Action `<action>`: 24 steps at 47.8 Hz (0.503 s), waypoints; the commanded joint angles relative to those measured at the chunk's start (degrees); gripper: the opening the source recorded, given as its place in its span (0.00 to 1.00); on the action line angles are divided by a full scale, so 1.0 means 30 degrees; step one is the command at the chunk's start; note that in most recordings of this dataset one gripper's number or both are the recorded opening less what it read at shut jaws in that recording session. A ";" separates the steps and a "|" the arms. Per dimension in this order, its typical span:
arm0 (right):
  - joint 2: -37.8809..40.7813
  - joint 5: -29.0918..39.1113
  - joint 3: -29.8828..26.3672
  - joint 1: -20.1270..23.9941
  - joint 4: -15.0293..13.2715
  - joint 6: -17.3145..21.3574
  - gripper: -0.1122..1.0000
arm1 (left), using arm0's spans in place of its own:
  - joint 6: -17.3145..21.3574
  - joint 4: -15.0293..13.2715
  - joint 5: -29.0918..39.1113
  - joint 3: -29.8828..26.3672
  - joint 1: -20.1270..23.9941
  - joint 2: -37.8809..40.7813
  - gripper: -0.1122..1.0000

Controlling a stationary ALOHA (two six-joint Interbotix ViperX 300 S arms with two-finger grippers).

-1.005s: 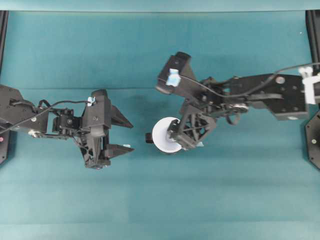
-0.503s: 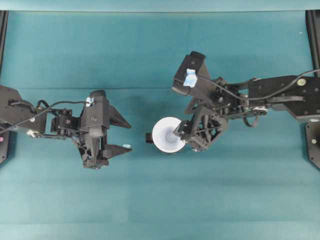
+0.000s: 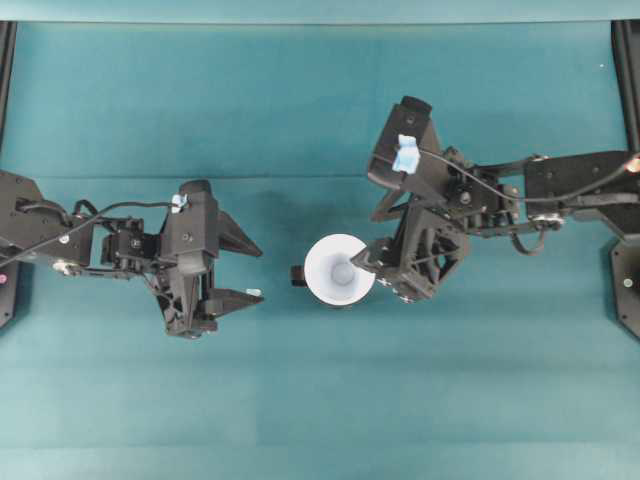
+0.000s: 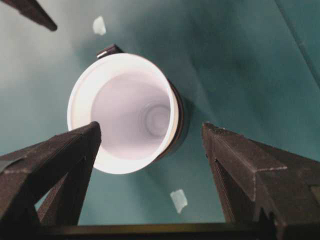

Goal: Put the paper cup into the moved cup holder.
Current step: 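Open the right gripper and lift it away from the cup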

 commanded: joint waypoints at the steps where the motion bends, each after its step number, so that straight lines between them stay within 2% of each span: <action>1: -0.0557 -0.0205 0.0000 0.0088 -0.0088 -0.0381 0.89 | -0.0029 0.0059 -0.0088 -0.0146 -0.0029 -0.0234 0.85; 16: -0.0996 -0.0469 0.0557 0.0293 -0.0176 -0.0469 0.89 | -0.0029 0.0059 -0.0088 -0.0146 -0.0029 -0.0234 0.85; 24: -0.1260 -0.0996 0.0908 0.0498 -0.0732 -0.0469 0.89 | -0.0029 0.0059 -0.0088 -0.0146 -0.0029 -0.0234 0.85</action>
